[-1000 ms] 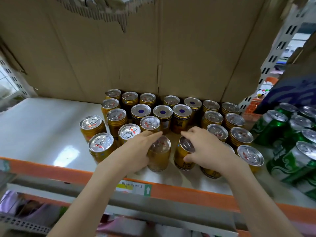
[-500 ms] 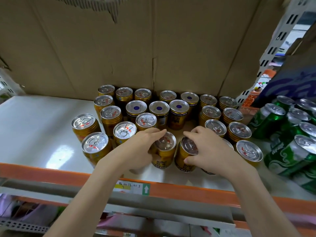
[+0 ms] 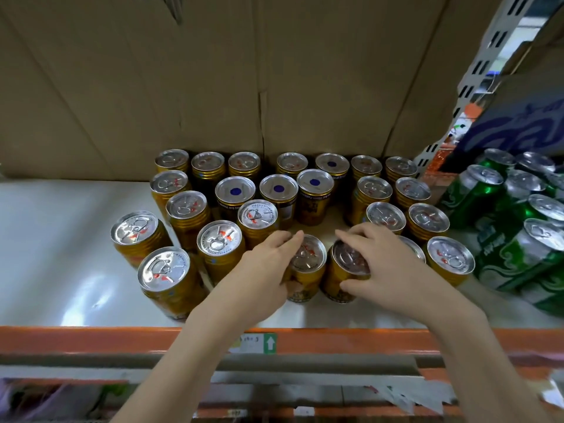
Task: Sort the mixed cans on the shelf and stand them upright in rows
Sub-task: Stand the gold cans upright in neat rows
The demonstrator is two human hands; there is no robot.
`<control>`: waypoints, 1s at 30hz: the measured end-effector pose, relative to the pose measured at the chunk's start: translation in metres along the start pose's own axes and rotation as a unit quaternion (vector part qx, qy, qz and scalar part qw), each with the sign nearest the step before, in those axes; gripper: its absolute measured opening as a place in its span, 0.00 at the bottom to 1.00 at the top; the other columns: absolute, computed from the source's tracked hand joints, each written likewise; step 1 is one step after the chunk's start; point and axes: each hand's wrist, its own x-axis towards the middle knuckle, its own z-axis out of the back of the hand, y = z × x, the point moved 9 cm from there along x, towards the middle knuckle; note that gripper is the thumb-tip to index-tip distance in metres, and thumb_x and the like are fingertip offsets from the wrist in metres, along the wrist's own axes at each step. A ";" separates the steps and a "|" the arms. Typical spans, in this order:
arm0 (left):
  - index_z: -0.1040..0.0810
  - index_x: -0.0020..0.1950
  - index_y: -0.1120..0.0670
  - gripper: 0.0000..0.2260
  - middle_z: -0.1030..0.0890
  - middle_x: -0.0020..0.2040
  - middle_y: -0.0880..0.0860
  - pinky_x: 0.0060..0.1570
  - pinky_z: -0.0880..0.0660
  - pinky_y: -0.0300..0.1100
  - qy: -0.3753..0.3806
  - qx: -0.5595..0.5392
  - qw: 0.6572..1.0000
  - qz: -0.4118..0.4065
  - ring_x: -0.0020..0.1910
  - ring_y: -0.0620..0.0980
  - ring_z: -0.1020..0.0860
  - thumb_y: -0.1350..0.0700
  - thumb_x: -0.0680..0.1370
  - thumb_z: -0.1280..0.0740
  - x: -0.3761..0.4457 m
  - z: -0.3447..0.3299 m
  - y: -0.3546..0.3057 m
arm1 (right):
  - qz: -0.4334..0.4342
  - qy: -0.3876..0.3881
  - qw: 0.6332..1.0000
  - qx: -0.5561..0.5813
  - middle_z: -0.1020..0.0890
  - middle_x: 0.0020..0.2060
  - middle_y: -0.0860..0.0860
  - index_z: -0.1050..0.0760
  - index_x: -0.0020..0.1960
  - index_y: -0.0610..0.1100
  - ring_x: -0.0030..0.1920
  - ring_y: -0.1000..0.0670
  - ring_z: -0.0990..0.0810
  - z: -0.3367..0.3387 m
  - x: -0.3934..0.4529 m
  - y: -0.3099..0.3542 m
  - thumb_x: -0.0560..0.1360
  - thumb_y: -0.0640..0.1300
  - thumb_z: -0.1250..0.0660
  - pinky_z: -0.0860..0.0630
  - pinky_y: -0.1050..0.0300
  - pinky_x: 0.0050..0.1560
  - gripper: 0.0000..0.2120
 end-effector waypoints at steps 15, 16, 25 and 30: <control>0.56 0.77 0.50 0.36 0.45 0.75 0.48 0.66 0.38 0.42 0.038 0.049 0.994 -0.088 0.69 0.52 0.36 0.54 0.78 0.35 0.009 0.003 -0.003 | -0.080 -0.038 0.993 0.073 0.36 0.68 0.54 0.40 0.74 0.49 0.67 0.55 0.39 0.002 -0.002 0.003 0.73 0.54 0.33 0.43 0.66 0.62 0.33; 0.56 0.77 0.51 0.36 0.45 0.75 0.49 0.67 0.39 0.42 0.039 0.069 0.993 -0.093 0.70 0.52 0.38 0.54 0.78 0.35 0.010 0.003 -0.004 | -0.082 -0.037 0.993 0.080 0.36 0.68 0.54 0.40 0.73 0.49 0.67 0.55 0.38 0.003 -0.002 0.003 0.73 0.54 0.33 0.43 0.67 0.62 0.32; 0.40 0.74 0.50 0.26 0.32 0.67 0.49 0.62 0.33 0.42 0.008 0.109 0.988 -0.110 0.65 0.50 0.33 0.45 0.78 0.38 0.032 0.055 -0.023 | -0.062 -0.066 0.994 0.065 0.30 0.67 0.52 0.35 0.71 0.48 0.67 0.54 0.34 0.041 0.025 -0.016 0.76 0.52 0.36 0.39 0.64 0.64 0.25; 0.32 0.68 0.53 0.25 0.29 0.63 0.52 0.55 0.32 0.41 -0.045 0.130 0.990 -0.031 0.61 0.51 0.30 0.41 0.76 0.37 0.070 0.083 -0.001 | -0.063 -0.069 0.995 0.030 0.29 0.64 0.49 0.37 0.71 0.48 0.65 0.51 0.32 0.053 0.067 -0.025 0.75 0.51 0.35 0.36 0.59 0.60 0.27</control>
